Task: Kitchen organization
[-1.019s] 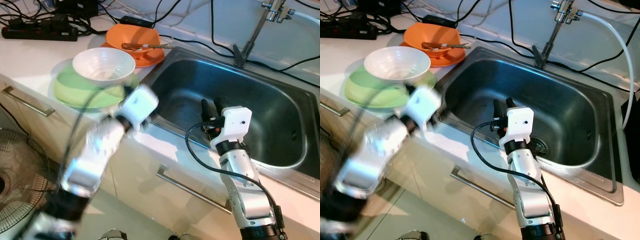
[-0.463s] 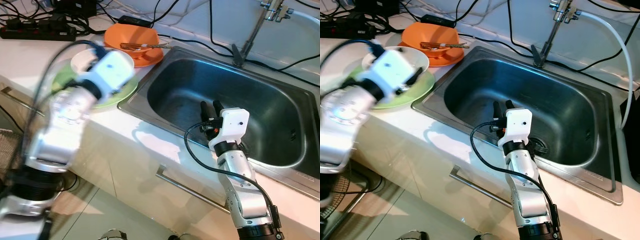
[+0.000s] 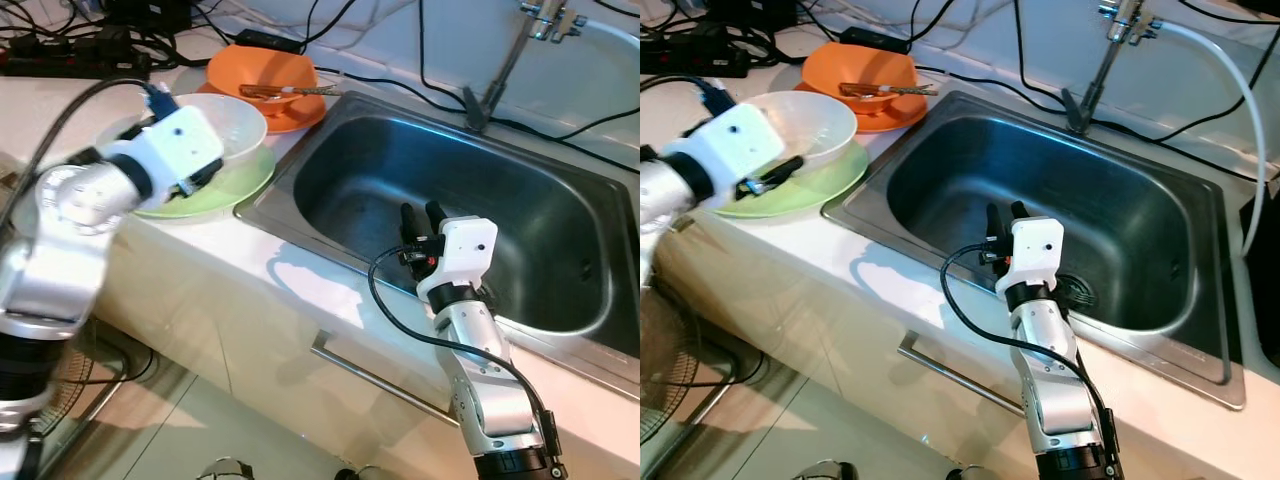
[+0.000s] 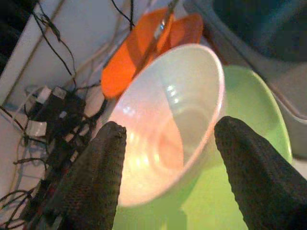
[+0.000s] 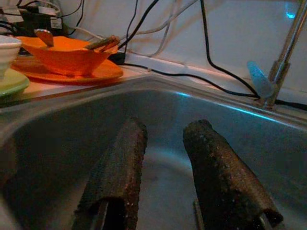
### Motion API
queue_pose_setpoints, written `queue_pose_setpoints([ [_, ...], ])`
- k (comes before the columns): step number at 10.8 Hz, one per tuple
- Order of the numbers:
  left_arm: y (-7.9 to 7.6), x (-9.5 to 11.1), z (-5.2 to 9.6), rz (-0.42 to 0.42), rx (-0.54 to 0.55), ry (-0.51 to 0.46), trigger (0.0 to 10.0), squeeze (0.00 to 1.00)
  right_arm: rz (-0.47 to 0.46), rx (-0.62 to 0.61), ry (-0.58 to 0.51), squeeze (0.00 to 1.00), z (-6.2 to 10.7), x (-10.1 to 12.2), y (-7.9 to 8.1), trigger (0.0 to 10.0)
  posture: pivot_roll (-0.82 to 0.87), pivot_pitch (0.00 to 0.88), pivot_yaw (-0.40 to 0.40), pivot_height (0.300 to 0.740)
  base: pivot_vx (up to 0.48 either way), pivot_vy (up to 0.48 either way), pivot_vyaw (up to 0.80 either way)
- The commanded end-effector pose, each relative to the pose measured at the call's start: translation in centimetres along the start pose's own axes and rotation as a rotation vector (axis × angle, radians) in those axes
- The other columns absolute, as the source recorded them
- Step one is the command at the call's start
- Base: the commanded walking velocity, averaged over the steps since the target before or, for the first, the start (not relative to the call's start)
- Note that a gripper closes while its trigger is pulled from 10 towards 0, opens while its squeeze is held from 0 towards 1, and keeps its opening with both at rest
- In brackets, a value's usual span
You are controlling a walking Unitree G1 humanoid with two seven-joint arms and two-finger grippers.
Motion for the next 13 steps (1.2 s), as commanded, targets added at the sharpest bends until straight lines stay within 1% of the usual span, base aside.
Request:
queue_pose_setpoints([
  [1,-0.6,0.3,0.2,-0.006,-0.044,0.006,10.0,0.0,0.008,-0.01,0.013,0.0,-0.1,-0.3,-0.4,10.0,-0.05,0.083,-0.121,0.74,0.0,0.0,0.0],
  [2,-0.8,0.2,0.3,-0.006,-0.07,0.023,10.0,0.0,0.008,-0.009,0.014,0.0,-0.1,-0.3,-0.4,10.0,-0.05,0.083,-0.121,0.74,0.0,0.0,0.0],
  [3,-1.2,-0.3,0.3,-0.028,-0.089,0.049,10.0,0.0,0.009,-0.011,0.015,0.0,0.0,-0.4,-0.4,10.0,-0.05,0.083,-0.121,0.74,0.0,0.0,0.0],
  [4,-1.7,-0.9,0.1,-0.068,-0.101,0.07,10.0,0.0,0.009,-0.013,0.017,0.0,0.0,-0.4,-0.4,10.0,-0.06,0.083,-0.114,0.74,0.0,0.0,0.0],
  [6,-1.8,-1.3,-0.4,-0.119,-0.09,0.093,10.0,0.0,0.008,-0.013,0.019,0.0,0.0,-0.5,-0.4,10.0,-0.06,0.081,-0.114,0.74,0.0,0.0,0.0],
  [7,-1.7,-1.4,-0.6,-0.137,-0.086,0.096,10.0,0.0,0.008,-0.013,0.019,0.0,0.0,-0.5,-0.4,10.0,-0.06,0.081,-0.114,0.74,0.0,0.0,0.0],
  [8,-1.5,-1.8,-0.9,-0.175,-0.079,0.116,10.0,0.0,0.009,-0.015,0.019,0.0,0.0,-0.5,-0.4,10.0,-0.06,0.081,-0.114,0.74,0.0,0.0,0.0],
  [10,-0.8,-2.4,-1.4,-0.222,-0.045,0.142,10.0,0.0,0.009,-0.019,0.021,0.0,0.0,-0.6,-0.4,10.0,-0.06,0.078,-0.11,0.74,0.0,0.0,0.0],
  [12,-0.3,-2.6,-1.8,-0.238,-0.026,0.145,10.0,0.0,0.008,-0.018,0.021,0.0,0.0,-0.6,-0.4,10.0,-0.06,0.077,-0.109,0.74,0.0,0.0,0.0],
  [13,-0.2,-2.8,-2.2,-0.25,-0.016,0.151,10.0,0.0,0.008,-0.018,0.023,0.0,0.0,-0.6,-0.3,10.0,-0.06,0.078,-0.108,0.74,0.0,0.0,0.0],
])
Point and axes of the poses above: a point about 5 cm out from each wrist's last joint towards the gripper, its own z axis pointing back from the gripper into the wrist, its own x axis along the axis of the wrist's last joint, y = z × x, the point moved 6 cm from there along -z, pointing out of the wrist towards the gripper, and after that the axes turned 12 degrees about z, right-handed, at the moved point
